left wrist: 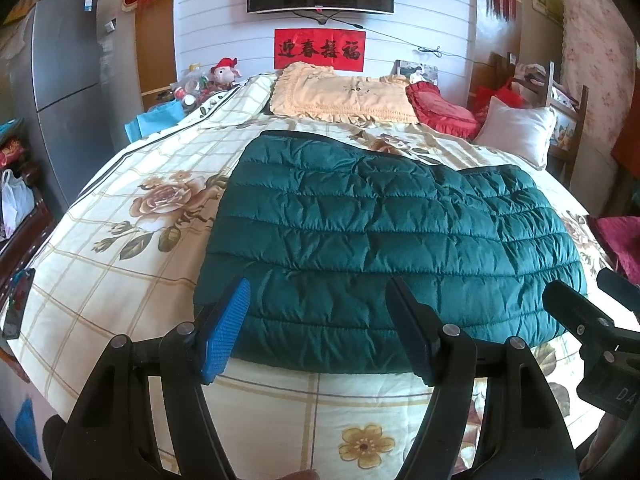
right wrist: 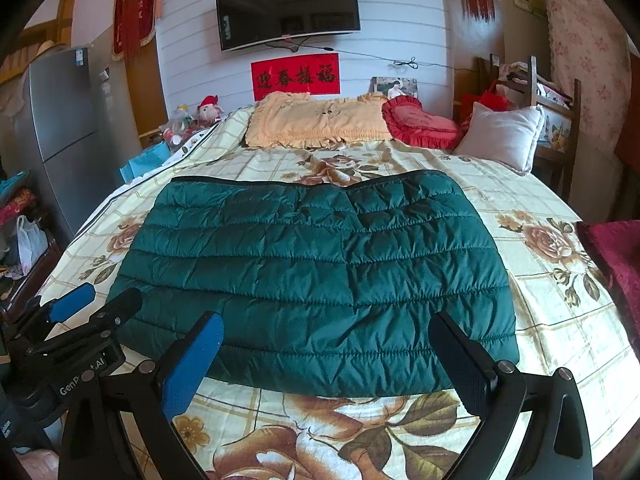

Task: Fold large clothes

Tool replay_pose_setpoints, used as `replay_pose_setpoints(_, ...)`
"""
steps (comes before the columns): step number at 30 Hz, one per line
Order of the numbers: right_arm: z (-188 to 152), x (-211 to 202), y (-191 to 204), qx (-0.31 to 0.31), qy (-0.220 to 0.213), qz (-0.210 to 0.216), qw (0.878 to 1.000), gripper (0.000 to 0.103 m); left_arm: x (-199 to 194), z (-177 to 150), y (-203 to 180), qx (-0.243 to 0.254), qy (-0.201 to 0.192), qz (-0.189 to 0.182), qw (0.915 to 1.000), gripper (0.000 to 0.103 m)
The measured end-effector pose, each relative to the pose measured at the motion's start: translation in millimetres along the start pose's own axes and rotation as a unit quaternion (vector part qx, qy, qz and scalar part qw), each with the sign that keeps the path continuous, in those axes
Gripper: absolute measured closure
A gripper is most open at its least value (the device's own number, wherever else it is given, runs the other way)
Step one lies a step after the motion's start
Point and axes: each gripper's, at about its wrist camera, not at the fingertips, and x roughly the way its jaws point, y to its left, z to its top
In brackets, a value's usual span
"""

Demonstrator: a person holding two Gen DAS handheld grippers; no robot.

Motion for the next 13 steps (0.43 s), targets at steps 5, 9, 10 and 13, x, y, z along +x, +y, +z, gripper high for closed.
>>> replay_pose_setpoints(5,-0.8,1.9,-0.9,-0.001,0.003,0.002,1.000,0.001,1.4,-1.0,1.3,0.000,-0.005,-0.002,1.0000,0.032)
replay_pose_setpoints(9,-0.9,2.7,-1.3,0.000,0.004,0.002,1.000,0.001,3.2,-2.2,3.2,0.001,-0.011,-0.002,0.9999,0.032)
replay_pose_setpoints(10,-1.0,2.7,-1.1,0.000,0.004,0.001,1.000,0.001,3.6,-2.5,4.0,0.001,-0.013,-0.004,0.9999,0.032)
replay_pose_setpoints(13,-2.0,4.1,-3.0,0.002,0.006,0.001,1.000,0.001,5.4,-2.8,6.1,0.000,-0.011,-0.003,0.9999,0.032)
